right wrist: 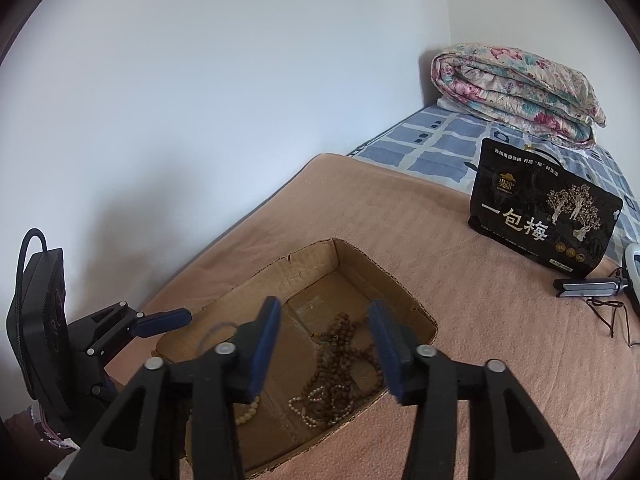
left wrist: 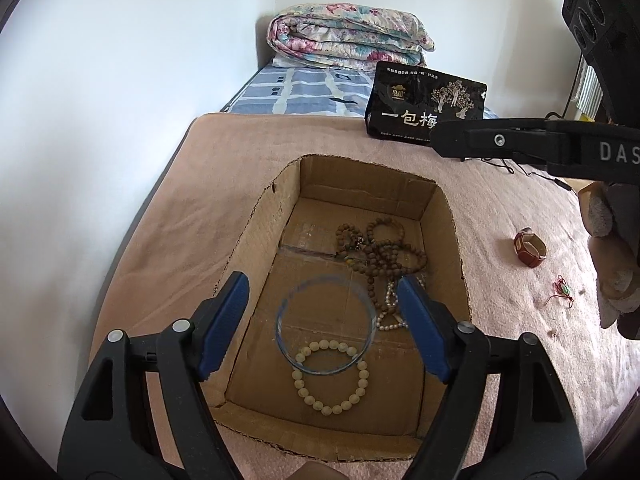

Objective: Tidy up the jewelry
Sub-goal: 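Open both tools, dropping the bangle and mala into the box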

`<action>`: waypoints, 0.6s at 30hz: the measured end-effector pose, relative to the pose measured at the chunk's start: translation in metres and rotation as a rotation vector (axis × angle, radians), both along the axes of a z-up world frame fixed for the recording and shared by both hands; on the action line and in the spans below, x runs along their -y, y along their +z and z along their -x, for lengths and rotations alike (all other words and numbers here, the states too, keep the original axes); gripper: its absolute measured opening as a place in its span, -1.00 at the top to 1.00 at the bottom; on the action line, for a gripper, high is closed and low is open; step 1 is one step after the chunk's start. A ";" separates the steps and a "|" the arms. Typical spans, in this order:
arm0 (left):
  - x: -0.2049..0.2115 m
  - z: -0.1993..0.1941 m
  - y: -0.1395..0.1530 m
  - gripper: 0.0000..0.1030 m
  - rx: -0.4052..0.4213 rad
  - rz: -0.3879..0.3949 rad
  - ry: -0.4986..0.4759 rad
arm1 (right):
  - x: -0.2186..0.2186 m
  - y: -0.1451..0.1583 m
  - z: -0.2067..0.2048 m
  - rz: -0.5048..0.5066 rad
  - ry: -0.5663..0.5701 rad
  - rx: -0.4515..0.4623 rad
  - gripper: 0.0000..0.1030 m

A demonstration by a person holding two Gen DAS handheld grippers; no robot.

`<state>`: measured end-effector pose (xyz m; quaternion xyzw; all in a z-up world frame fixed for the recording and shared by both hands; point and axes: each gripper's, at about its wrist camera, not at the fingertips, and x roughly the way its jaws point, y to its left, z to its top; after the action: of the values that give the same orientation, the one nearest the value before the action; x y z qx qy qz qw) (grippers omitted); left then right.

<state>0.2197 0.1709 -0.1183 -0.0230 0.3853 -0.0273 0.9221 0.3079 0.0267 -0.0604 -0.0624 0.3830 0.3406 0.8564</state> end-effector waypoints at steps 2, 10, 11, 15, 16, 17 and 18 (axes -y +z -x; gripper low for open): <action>0.000 0.001 0.001 -0.62 0.003 -0.004 0.008 | 0.000 0.002 0.003 0.006 -0.010 0.022 -0.65; 0.002 0.008 0.004 -0.63 0.005 -0.008 0.019 | 0.008 0.009 0.010 0.033 -0.067 0.072 -0.99; 0.003 0.009 0.006 -0.63 0.008 -0.009 0.019 | 0.009 0.009 0.011 0.036 -0.071 0.074 -0.99; 0.006 0.014 0.011 -0.64 0.020 -0.014 0.015 | 0.015 0.013 0.014 0.041 -0.084 0.078 -0.99; 0.007 0.016 0.013 -0.64 0.023 -0.016 0.013 | 0.016 0.015 0.015 0.042 -0.087 0.081 -0.99; 0.008 0.018 0.015 -0.64 0.027 -0.018 0.012 | 0.018 0.016 0.017 0.041 -0.091 0.085 -0.99; 0.009 0.020 0.017 -0.64 0.032 -0.021 0.011 | 0.019 0.018 0.018 0.042 -0.096 0.089 -0.99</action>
<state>0.2001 0.1616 -0.1012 -0.0150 0.3709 -0.0187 0.9284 0.2897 0.0074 -0.0423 -0.0769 0.3540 0.2881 0.8864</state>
